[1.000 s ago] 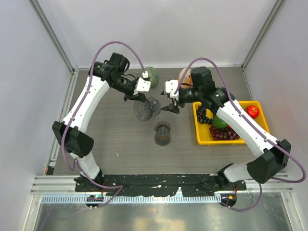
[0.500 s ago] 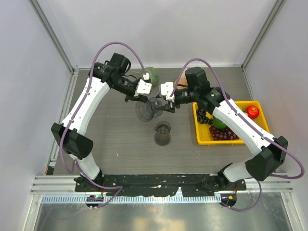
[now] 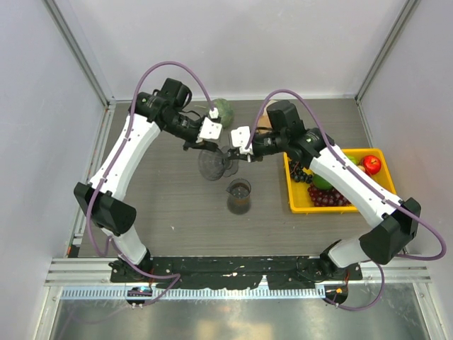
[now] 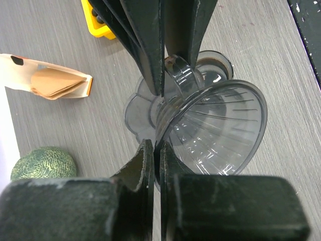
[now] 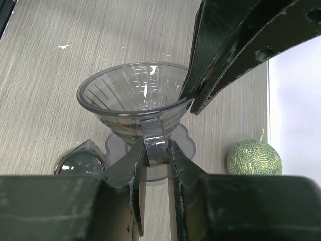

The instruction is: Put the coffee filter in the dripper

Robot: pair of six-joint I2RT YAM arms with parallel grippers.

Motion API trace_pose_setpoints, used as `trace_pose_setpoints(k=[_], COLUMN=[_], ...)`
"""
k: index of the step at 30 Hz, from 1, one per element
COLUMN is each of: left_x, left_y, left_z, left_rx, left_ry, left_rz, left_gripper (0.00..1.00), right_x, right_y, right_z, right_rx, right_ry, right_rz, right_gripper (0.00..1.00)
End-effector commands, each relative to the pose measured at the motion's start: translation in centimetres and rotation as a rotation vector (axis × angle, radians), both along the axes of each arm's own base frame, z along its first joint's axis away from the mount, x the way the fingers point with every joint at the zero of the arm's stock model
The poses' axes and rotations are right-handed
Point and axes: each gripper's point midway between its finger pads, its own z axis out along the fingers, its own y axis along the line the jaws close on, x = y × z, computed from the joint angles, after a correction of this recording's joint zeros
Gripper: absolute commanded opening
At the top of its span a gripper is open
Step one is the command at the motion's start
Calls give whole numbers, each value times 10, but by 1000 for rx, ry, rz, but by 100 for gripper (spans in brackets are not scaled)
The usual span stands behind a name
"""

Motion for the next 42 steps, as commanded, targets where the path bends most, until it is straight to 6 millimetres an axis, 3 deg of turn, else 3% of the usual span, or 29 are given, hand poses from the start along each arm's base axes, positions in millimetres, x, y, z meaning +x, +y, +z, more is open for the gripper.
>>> trace_pose_setpoints(k=[1,3,5,7,11,13,16,17,20,25,29,38,42], left_x=[-82,-78,-67,-54,-30,-22,-6,-4,13,15,12,3,-2], left_y=[29,32,37,43,58,64,67,67,61,50,41,25,24], left_z=[4,8,19,38,80,88,86,88,85,87,88,85,75], left_rx=[81,65,30,-42,-218,-293,-377,-412,-556,-600,-607,-569,-520], left_ry=[341,374,415,479,647,795,972,1002,1036,1210,1247,1307,1295], left_rz=[12,60,142,232,394,470,596,649,701,706,685,676,709], left_gripper=[13,43,58,84,91,95,97,98,99,99,96,73,50], right_x=[2,1,1,3,12,16,21,22,21,19,13,2,7], right_y=[1,-3,-7,-15,-36,-45,-56,-59,-59,-57,-48,-36,-35], right_z=[26,30,36,47,72,85,102,112,119,125,121,107,100], right_rx=[34,46,71,122,272,369,502,550,597,622,602,548,524], right_ry=[-64,-76,-73,-55,-15,-18,-45,-48,-34,-7,7,3,-2], right_rz=[-14,-31,-58,-105,-212,-272,-356,-378,-383,-382,-354,-326,-345], right_gripper=[5,5,5,5,5,5,5,5,5,5,5,5,5])
